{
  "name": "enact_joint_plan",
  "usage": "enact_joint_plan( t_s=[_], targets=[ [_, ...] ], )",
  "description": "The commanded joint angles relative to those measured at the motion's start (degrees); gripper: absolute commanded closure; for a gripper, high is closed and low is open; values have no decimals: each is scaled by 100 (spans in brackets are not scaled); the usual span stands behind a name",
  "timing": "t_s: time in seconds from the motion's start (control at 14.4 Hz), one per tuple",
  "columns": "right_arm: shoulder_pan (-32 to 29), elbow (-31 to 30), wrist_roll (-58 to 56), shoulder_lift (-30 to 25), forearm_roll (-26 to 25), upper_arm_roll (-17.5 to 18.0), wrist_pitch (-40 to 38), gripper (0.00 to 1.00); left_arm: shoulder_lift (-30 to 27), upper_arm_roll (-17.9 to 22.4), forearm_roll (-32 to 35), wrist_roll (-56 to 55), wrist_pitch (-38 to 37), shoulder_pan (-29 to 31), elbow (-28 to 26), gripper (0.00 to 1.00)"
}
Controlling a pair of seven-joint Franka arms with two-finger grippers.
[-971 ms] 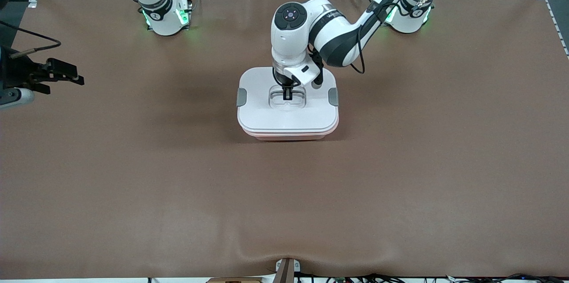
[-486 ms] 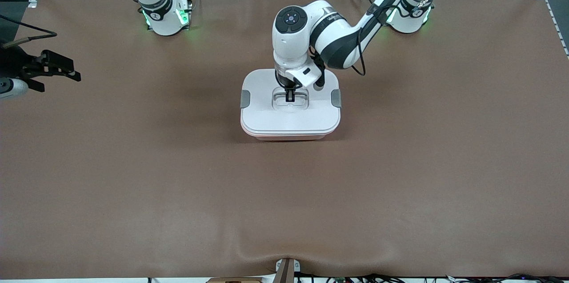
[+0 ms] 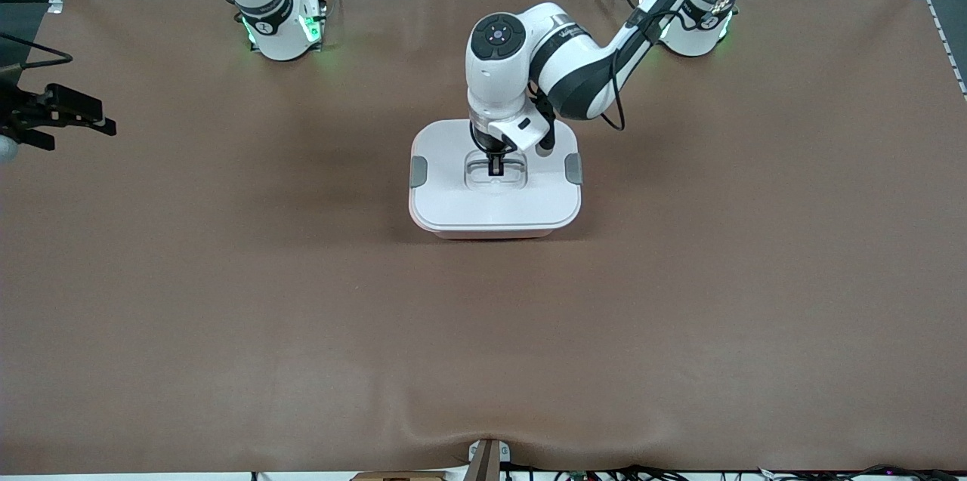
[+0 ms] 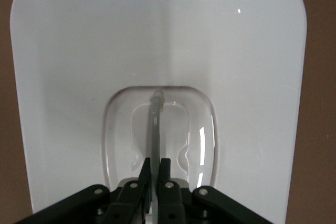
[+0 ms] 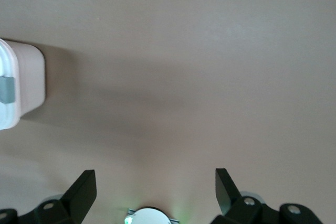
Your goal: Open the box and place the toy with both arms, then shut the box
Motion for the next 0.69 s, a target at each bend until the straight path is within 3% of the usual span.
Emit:
enact_joint_plan(
  t_s=[0.0, 0.14, 0.35, 0.62],
  targets=[
    [311, -83, 71, -191, -486, 93, -40, 0, 37, -27, 81, -177, 180, 23, 6, 100],
    [260, -424, 88, -419, -487, 66, 117, 0, 37, -27, 116, -398, 198, 6, 15, 100],
    [259, -1434, 123, -1139, -408, 49, 915, 0, 46, -27, 116, -398, 233, 5, -3, 100],
    [242, -1359, 273, -1115, -250, 49, 918, 0, 55, -19, 125, -442, 233, -3, -38, 100]
  ],
)
